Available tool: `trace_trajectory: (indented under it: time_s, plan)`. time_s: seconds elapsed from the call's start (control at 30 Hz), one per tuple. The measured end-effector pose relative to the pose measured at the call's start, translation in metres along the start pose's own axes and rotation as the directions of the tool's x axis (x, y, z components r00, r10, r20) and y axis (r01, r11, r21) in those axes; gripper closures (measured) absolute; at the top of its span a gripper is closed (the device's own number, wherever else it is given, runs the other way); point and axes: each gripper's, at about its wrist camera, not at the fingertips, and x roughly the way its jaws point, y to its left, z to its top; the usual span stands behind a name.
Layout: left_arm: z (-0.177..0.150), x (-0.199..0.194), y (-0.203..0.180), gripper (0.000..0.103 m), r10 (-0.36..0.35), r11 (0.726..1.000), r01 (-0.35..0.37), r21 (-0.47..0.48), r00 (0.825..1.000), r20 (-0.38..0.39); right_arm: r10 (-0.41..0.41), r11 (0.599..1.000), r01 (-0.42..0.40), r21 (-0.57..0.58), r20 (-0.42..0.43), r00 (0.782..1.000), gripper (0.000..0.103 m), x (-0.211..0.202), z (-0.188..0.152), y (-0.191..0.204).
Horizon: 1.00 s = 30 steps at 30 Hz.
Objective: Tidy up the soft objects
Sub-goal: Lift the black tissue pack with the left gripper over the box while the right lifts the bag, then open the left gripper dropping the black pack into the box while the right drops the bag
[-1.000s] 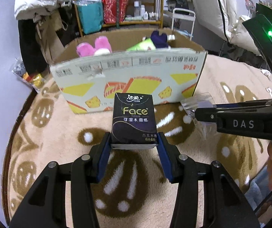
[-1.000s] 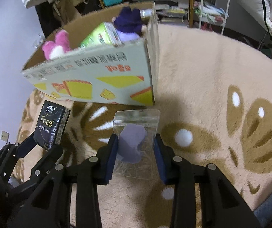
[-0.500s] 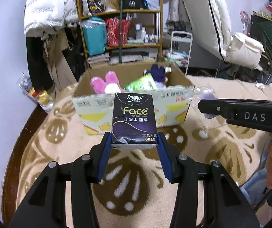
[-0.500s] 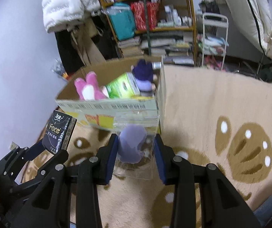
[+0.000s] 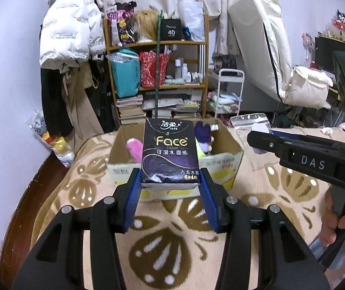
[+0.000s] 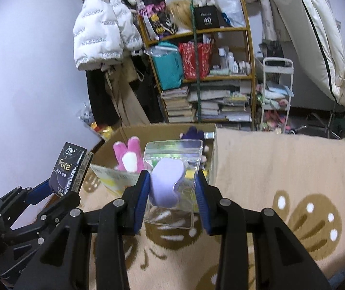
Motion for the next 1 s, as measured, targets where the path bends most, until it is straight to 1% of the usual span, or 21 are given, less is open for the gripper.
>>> trace_trajectory:
  time_s: [0.1, 0.23, 0.37, 0.53, 0.6, 0.77, 1.0]
  plan:
    - [0.006, -0.001, 0.003, 0.057, 0.009, 1.000, -0.009, 0.001, 1.000, 0.023, 0.016, 1.000, -0.016, -0.017, 0.035, 0.999, 0.064, -0.003, 0.005, 0.003]
    - [0.013, 0.002, 0.004, 0.057, 0.003, 1.000, -0.003, 0.000, 0.999, 0.045, 0.025, 0.999, -0.022, -0.041, 0.087, 0.996, 0.064, -0.006, 0.013, 0.009]
    - [0.015, 0.009, 0.008, 0.057, 0.013, 0.999, -0.012, -0.029, 0.998, 0.056, 0.035, 0.998, -0.028, -0.058, 0.120, 0.992, 0.064, -0.004, 0.019, 0.013]
    - [0.019, 0.018, 0.009, 0.057, 0.024, 1.000, -0.024, -0.009, 0.998, 0.057, 0.042, 0.997, -0.032, -0.068, 0.153, 0.987, 0.064, 0.002, 0.026, 0.014]
    - [0.020, 0.023, 0.007, 0.057, 0.026, 1.000, -0.026, 0.001, 0.998, 0.055, 0.048, 0.997, -0.038, -0.066, 0.157, 0.986, 0.064, 0.005, 0.028, 0.013]
    - [0.024, 0.044, 0.010, 0.057, 0.010, 1.000, -0.010, 0.022, 1.000, 0.025, 0.057, 0.997, -0.048, -0.060, 0.156, 0.986, 0.064, 0.019, 0.034, 0.006]
    - [0.027, 0.079, 0.018, 0.056, 0.018, 1.000, -0.018, 0.004, 0.999, -0.026, 0.083, 0.997, -0.083, -0.005, 0.115, 0.990, 0.064, 0.048, 0.036, -0.011]
